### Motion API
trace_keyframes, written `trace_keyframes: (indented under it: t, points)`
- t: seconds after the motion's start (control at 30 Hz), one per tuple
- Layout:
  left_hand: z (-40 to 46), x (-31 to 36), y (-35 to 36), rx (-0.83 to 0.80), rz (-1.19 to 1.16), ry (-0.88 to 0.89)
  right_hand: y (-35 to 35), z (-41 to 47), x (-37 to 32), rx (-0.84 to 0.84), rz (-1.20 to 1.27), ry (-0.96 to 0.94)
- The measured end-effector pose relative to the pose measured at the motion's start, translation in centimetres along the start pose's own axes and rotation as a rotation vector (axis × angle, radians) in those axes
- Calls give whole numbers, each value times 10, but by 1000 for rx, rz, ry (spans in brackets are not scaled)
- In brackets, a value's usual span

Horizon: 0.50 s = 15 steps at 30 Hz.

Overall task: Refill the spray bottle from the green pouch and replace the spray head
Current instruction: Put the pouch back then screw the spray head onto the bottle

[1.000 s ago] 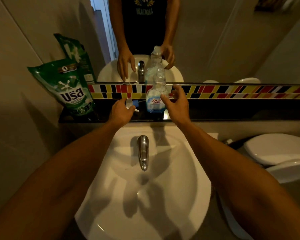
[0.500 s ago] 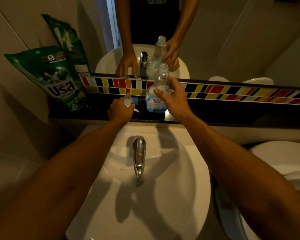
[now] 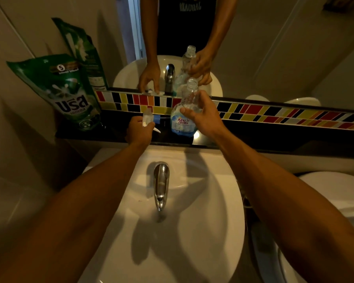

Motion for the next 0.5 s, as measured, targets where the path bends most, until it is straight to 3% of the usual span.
trace_keyframes:
  t: [0.23,0.5]
  points:
    - [-2,16,-29,12,-512,-216,-5,-17,-10,106,49,-9]
    - [8,59,-82,0,-712,-241,-30,-41,-45,111,24,-101]
Point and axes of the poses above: each hand's wrist, its own z-axis towards the middle knuckle, its own y-axis out of the palm, x = y × z, the point moved 4 cm from there along z, towards the middle knuckle, and after that the axes turned 9 degrees about x, right-handed, at the moved point
